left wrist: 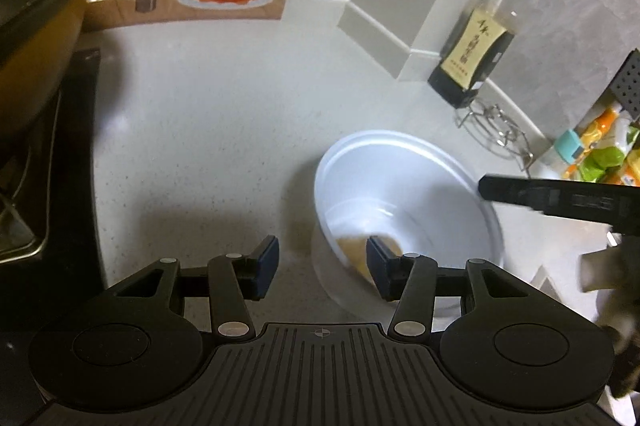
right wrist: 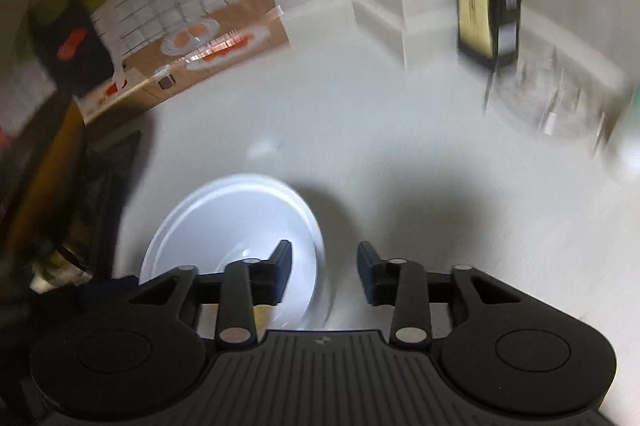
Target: Collect trash
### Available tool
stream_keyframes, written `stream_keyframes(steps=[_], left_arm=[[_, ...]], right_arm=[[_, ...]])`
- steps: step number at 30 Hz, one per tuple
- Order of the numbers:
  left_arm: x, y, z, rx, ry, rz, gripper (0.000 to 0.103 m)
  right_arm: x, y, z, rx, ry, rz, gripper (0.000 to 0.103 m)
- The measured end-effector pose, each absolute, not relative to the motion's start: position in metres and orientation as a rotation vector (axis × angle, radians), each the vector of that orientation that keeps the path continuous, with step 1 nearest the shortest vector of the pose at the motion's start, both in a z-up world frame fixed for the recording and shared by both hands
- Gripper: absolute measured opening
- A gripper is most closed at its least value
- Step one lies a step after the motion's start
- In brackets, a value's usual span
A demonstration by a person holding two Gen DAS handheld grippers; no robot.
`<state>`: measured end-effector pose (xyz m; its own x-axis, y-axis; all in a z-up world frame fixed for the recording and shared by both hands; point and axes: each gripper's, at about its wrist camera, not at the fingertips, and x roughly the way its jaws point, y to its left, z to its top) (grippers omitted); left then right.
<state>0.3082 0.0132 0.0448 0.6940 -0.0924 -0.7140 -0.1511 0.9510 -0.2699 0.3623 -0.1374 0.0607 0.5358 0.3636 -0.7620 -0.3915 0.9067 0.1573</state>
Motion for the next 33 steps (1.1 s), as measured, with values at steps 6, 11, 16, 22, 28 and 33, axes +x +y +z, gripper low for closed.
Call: stream_keyframes(steps=[6,11,16,22,28,33], left_arm=[[0.309,0.018,0.046,-0.334,0.810,0.053,0.053],[0.302,0.023,0.050,-0.344,0.801,0.058,0.056],[0.296,0.024,0.055,-0.349,0.792,0.049,0.054],[0.286,0.032,0.064,-0.357,0.768,0.071,0.053],[0.274,0.046,0.071,-0.378,0.734,0.105,0.053],[0.262,0.062,0.071,-0.429,0.708,0.130,0.053]], right_arm=[[0.374,-0.110,0.050,-0.044,1.058,0.683,0.040],[0.397,-0.089,0.029,-0.141,1.100,0.646,0.040],[0.401,-0.057,0.019,-0.290,1.122,0.691,0.050],[0.391,-0.034,0.014,-0.439,1.138,0.743,0.057],[0.379,-0.025,0.020,-0.500,1.164,0.824,0.057],[0.382,-0.008,0.011,-0.587,1.201,0.793,0.057]])
